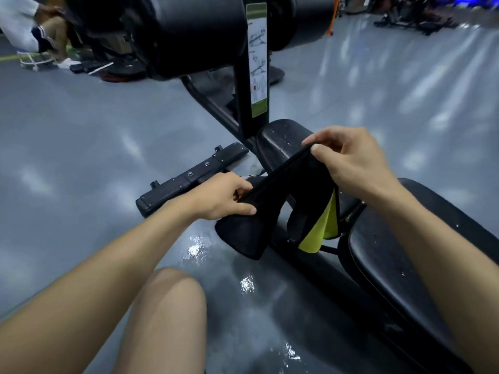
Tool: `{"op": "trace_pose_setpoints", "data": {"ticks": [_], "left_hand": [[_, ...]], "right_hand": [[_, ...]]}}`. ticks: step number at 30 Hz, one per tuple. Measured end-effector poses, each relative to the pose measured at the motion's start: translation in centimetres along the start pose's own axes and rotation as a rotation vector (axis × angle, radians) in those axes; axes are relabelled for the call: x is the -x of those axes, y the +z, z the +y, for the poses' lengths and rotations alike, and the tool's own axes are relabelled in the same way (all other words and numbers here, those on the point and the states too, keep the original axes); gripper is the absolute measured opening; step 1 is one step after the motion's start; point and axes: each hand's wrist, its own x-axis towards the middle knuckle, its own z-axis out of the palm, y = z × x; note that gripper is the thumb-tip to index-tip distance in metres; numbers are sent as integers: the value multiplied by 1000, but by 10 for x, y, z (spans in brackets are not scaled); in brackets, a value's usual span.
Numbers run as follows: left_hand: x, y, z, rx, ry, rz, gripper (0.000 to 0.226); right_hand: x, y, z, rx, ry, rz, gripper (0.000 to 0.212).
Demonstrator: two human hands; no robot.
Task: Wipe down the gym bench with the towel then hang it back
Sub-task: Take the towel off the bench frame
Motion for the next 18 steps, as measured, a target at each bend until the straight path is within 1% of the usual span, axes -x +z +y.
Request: {"op": "trace_pose_setpoints", "data": {"ticks": [4, 8, 10, 13, 16, 18], "left_hand": [[-14, -10, -17, -33, 7, -86, 24], [-19, -34, -23, -41, 19, -54, 20], [-15, -45, -28, -54, 13, -48, 25], [-6, -54, -31, -25, -8, 30, 26], [2, -58, -29, 19, -40, 86, 18], [8, -60, -28, 47, -74, 96, 18]], "right_hand": [[-7, -21, -5, 3, 12, 55, 20], [-3, -40, -3, 12, 41, 148, 21], [1, -45, 1, -50, 71, 183, 24], [11, -46, 5, -90, 84, 173, 31], [21, -41, 11, -108, 138, 170, 29], [28, -39, 14, -134, 172, 176, 27]]}}
